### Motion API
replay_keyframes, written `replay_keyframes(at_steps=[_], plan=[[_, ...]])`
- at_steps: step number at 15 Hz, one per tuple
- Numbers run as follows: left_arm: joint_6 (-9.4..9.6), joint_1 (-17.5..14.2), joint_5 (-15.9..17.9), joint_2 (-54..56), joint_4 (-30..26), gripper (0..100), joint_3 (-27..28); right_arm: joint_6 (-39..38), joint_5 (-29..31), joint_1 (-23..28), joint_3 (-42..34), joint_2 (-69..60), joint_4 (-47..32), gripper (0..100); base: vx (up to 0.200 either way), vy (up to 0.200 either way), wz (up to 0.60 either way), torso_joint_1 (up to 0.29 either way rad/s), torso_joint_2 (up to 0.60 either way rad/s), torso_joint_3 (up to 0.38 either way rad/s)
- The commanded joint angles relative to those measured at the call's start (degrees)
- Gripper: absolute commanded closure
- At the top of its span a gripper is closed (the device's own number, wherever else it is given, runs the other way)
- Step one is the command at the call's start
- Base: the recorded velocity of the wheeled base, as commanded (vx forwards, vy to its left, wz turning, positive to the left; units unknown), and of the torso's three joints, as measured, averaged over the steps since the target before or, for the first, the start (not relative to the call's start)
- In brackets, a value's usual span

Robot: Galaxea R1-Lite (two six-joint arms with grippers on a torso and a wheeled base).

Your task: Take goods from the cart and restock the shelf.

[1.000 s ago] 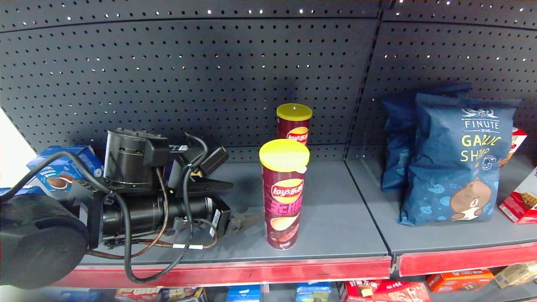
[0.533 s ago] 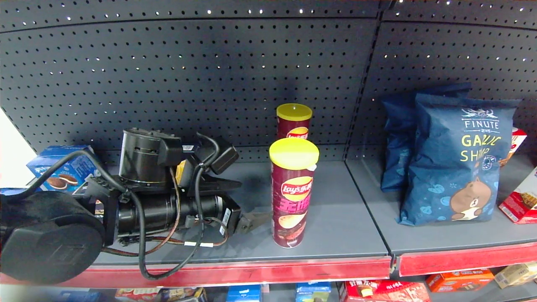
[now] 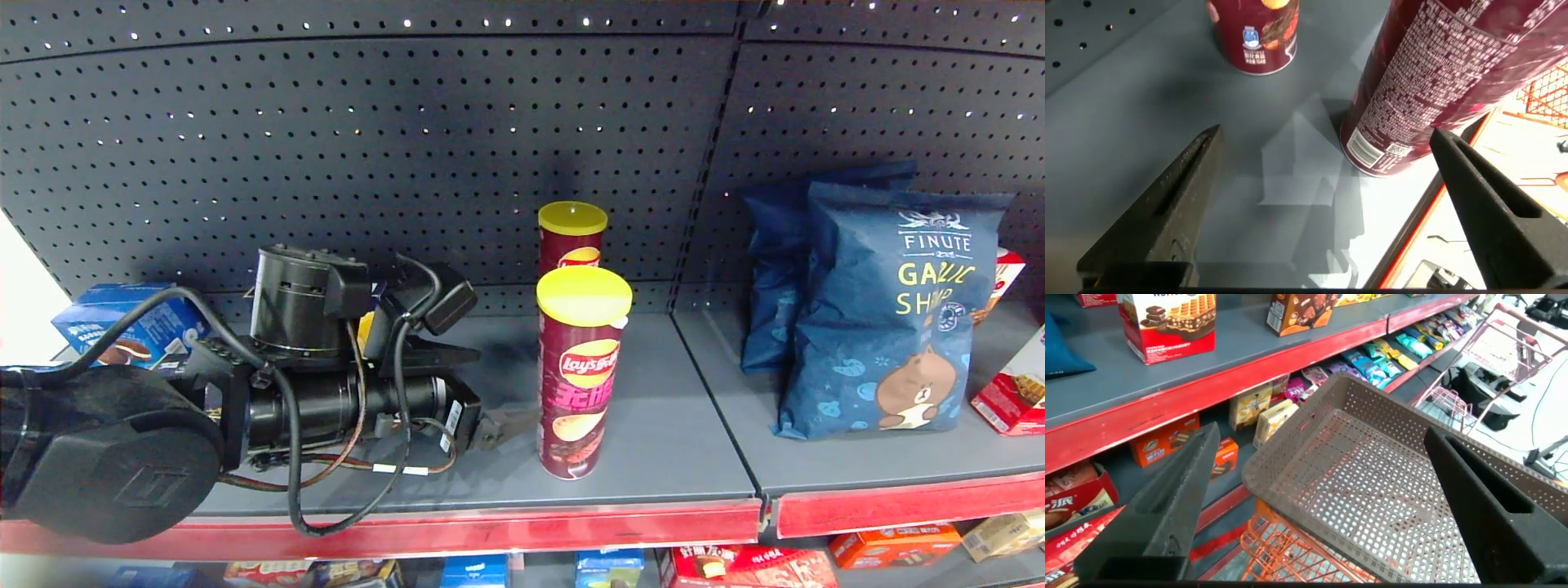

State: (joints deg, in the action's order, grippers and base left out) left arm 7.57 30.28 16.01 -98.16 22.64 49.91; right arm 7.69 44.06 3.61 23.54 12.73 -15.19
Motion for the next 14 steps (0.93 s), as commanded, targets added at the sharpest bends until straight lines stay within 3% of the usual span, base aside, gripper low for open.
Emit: replay_keyframes(at_steps=[1,5,9,14], plan=[[-0.01,0.0,0.0,-0.4,0.0,0,0.2,0.0,0.0,0.0,0.0,0.2,0.0,0,0.000,0.000,0.00,0.000,0.00,0.000],[-0.10,0.0,0.0,-0.4,-0.1,0,0.1,0.0,0.0,0.0,0.0,0.2,0.0,0,0.000,0.000,0.00,0.000,0.00,0.000],[-1.33,0.0,0.0,-0.5,0.9,0,0.5,0.0,0.0,0.0,0.1,0.1,0.0,0,0.000,0.000,0.00,0.000,0.00,0.000],[-5.99,-0.9,-1.5,0.3,3.6,0,-0.2,0.0,0.0,-0.1,0.0,0.2,0.0,0,0.000,0.000,0.00,0.000,0.00,0.000]])
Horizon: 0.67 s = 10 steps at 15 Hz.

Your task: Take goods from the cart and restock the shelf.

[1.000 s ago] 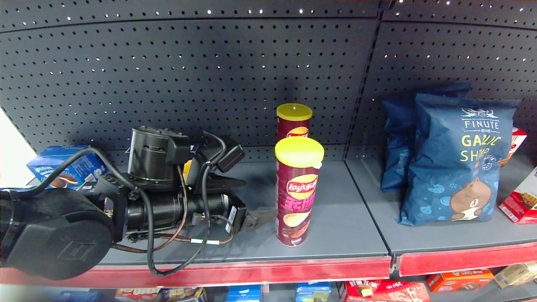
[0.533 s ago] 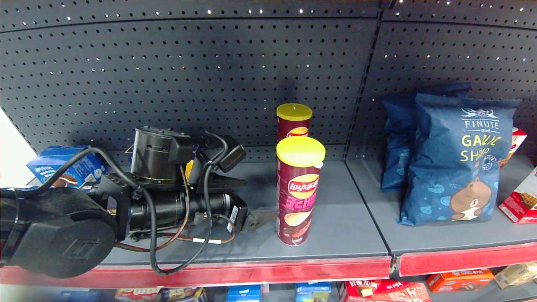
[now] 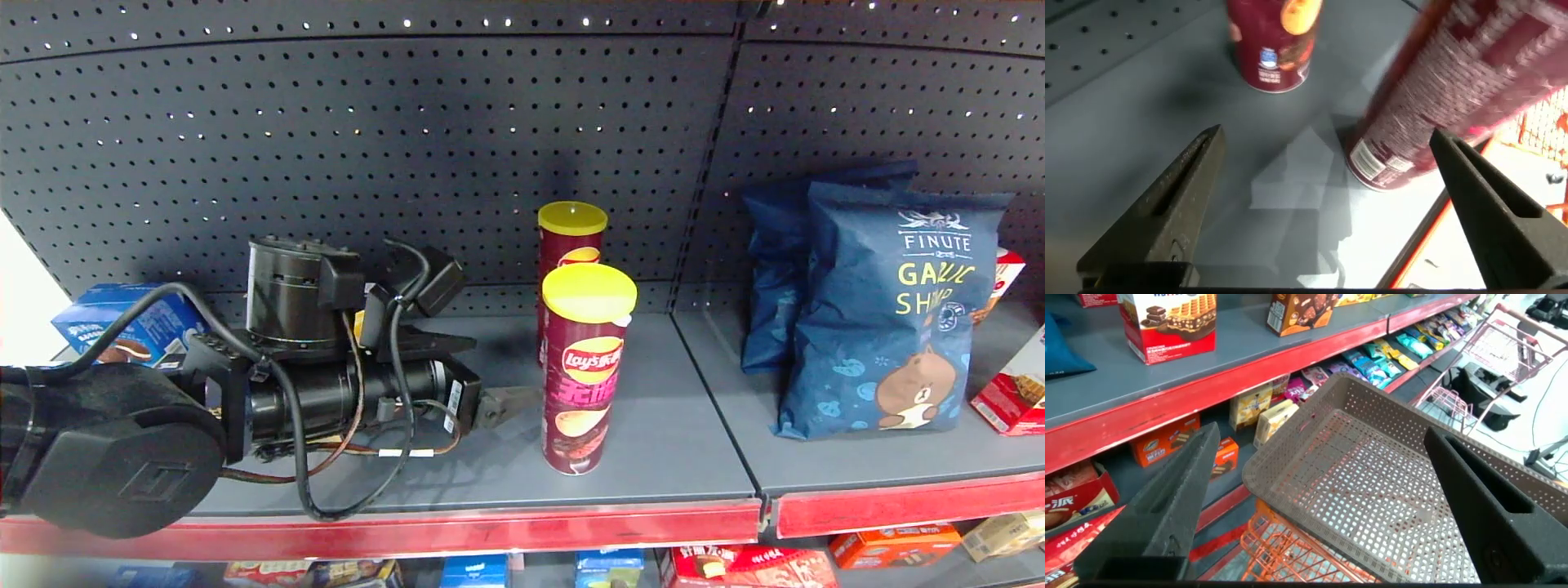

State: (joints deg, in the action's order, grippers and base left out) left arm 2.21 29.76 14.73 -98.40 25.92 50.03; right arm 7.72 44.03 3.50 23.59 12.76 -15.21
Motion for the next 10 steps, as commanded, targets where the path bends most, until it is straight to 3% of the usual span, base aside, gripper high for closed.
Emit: replay_keyframes(at_steps=[1,8,10], plan=[[-1.06,-0.8,-0.6,0.9,0.4,0,-0.4,0.0,0.0,0.0,0.0,0.2,0.0,0,0.000,0.000,0.00,0.000,0.00,0.000],[-0.71,-11.8,-0.8,14.5,0.4,0,-4.5,0.2,-1.1,-0.2,-0.5,0.2,0.0,0,0.000,0.000,0.00,0.000,0.00,0.000],[-0.71,-13.4,-0.8,19.3,0.0,0,-4.7,0.2,-1.3,-0.1,-0.6,0.2,-0.1,0,0.000,0.000,0.00,0.000,0.00,0.000]])
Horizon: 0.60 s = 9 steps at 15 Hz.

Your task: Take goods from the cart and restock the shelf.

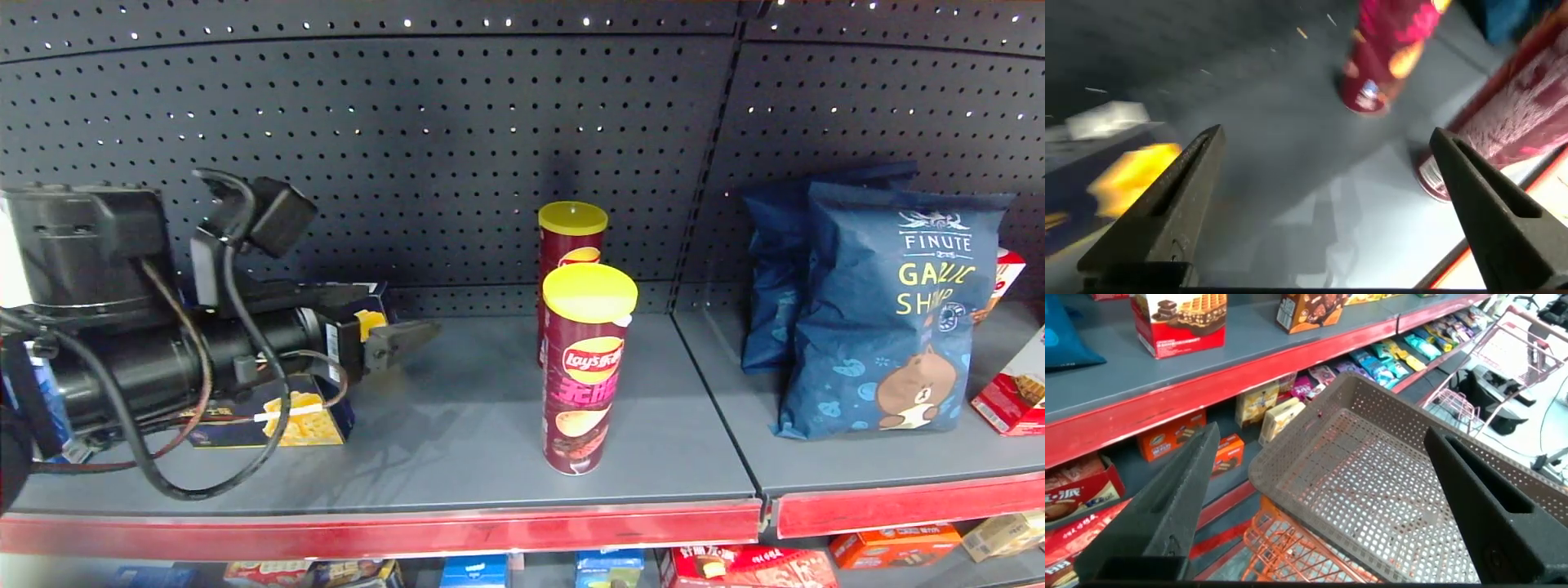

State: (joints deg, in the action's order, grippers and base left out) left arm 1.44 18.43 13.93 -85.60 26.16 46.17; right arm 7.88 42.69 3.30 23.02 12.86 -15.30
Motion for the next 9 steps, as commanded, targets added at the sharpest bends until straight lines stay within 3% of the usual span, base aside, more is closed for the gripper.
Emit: replay_keyframes(at_steps=[1,3,5,7,9], plan=[[0.06,-2.5,0.1,9.1,-0.4,0,-1.0,0.0,0.0,0.1,-0.2,0.1,0.0,0,0.000,0.000,0.00,0.000,0.00,0.000],[0.06,-3.7,0.0,14.5,-0.6,0,-1.2,0.0,0.0,0.3,-0.9,-0.2,-0.1,0,0.000,0.000,0.00,0.000,0.00,0.000],[0.06,-7.2,0.2,18.1,-0.6,0,-1.5,0.1,0.0,0.3,-1.0,-0.2,-0.1,0,0.000,0.000,0.00,0.000,0.00,0.000],[-0.03,-13.8,0.5,25.6,-0.7,0,-4.5,0.2,0.0,0.0,-1.2,-0.2,-0.5,0,0.000,0.000,0.00,0.000,0.00,0.000],[-0.30,-15.1,-0.3,32.3,-0.2,0,-7.9,1.3,-0.1,0.1,-2.4,-0.3,-0.1,0,0.000,0.000,0.00,0.000,0.00,0.000]])
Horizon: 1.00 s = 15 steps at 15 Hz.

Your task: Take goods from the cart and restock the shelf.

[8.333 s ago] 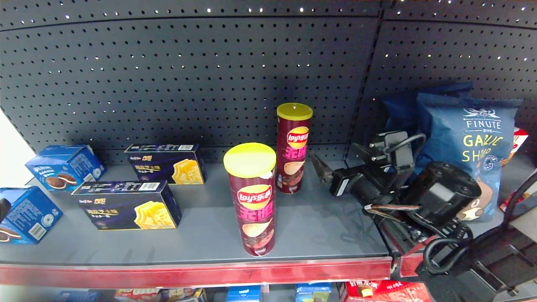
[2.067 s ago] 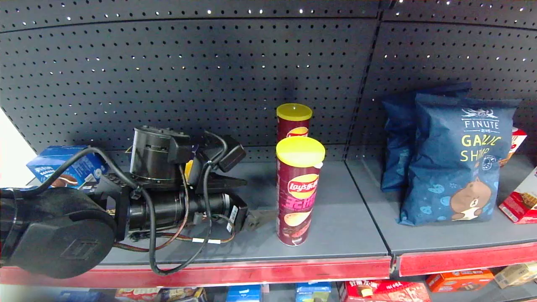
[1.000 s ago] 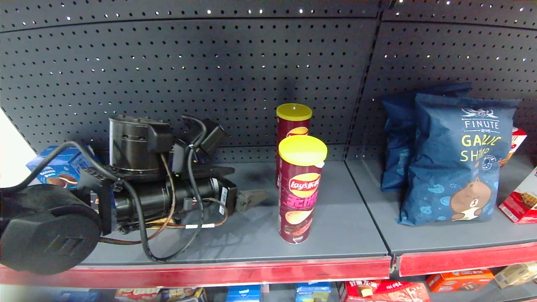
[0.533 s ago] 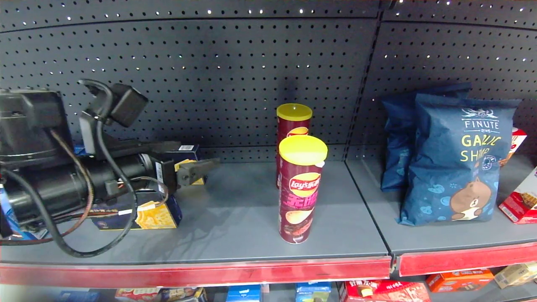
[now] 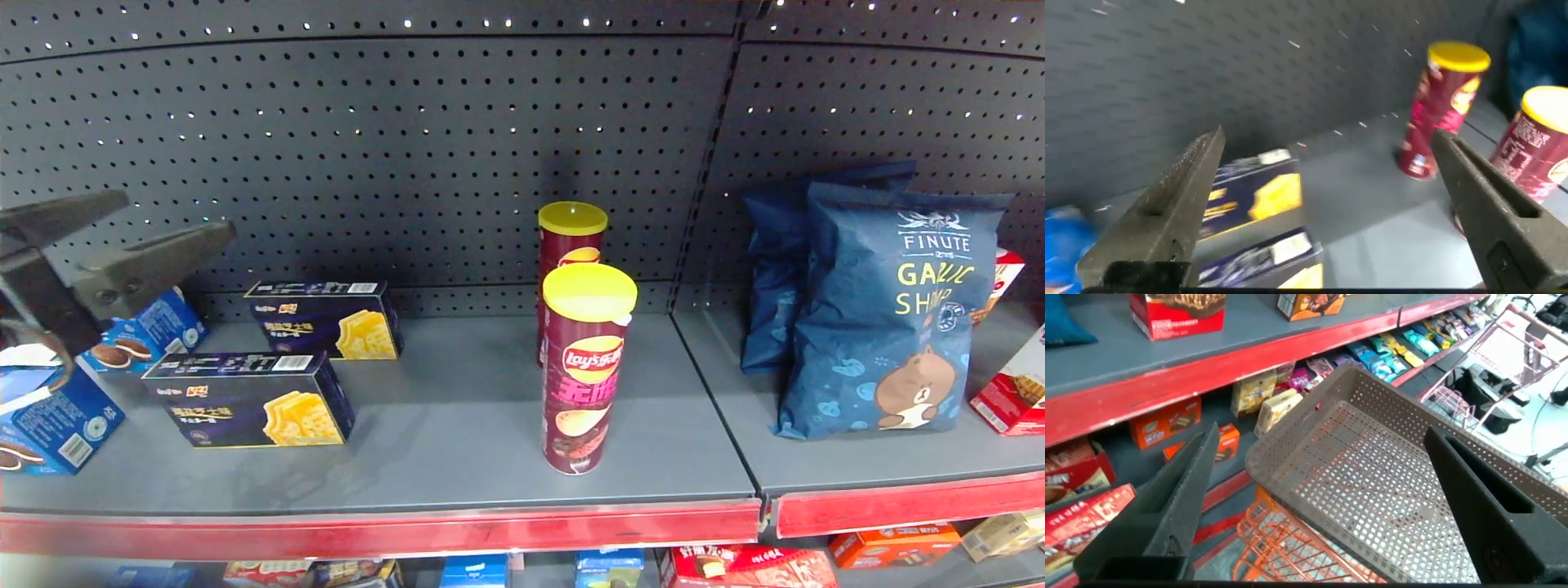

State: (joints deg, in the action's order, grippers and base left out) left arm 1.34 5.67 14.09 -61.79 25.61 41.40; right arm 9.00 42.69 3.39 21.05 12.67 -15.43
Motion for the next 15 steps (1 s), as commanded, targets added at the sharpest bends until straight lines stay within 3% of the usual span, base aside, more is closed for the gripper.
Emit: replay_keyframes(at_steps=[1,7,9,11,12,15], plan=[[-0.20,-2.4,-1.4,10.9,0.3,0,-3.5,0.2,0.0,0.2,-0.8,-0.1,0.1,0,0.000,0.000,0.00,0.000,0.00,0.000],[-1.78,-2.4,-8.8,22.9,-2.2,0,-5.4,0.6,0.3,0.3,-1.9,-4.8,-0.6,0,0.000,0.000,0.00,0.000,0.00,0.000],[-1.69,-2.4,-11.9,31.0,-11.5,0,-5.6,0.8,0.1,0.5,-2.5,-5.1,-0.3,0,0.000,0.000,0.00,0.000,0.00,0.000],[-1.69,-2.3,-12.8,37.2,-19.6,0,-5.4,0.9,0.0,1.1,-3.1,-5.1,0.1,0,0.000,0.000,0.00,0.000,0.00,0.000],[-1.69,-2.3,-12.9,42.5,-27.0,0,-4.9,0.9,0.0,1.4,-3.3,-5.4,0.2,0,0.000,0.000,0.00,0.000,0.00,0.000],[-1.69,-2.3,-16.8,48.5,-34.2,0,-5.5,0.9,0.2,1.4,-3.2,-7.0,-0.4,0,0.000,0.000,0.00,0.000,0.00,0.000]])
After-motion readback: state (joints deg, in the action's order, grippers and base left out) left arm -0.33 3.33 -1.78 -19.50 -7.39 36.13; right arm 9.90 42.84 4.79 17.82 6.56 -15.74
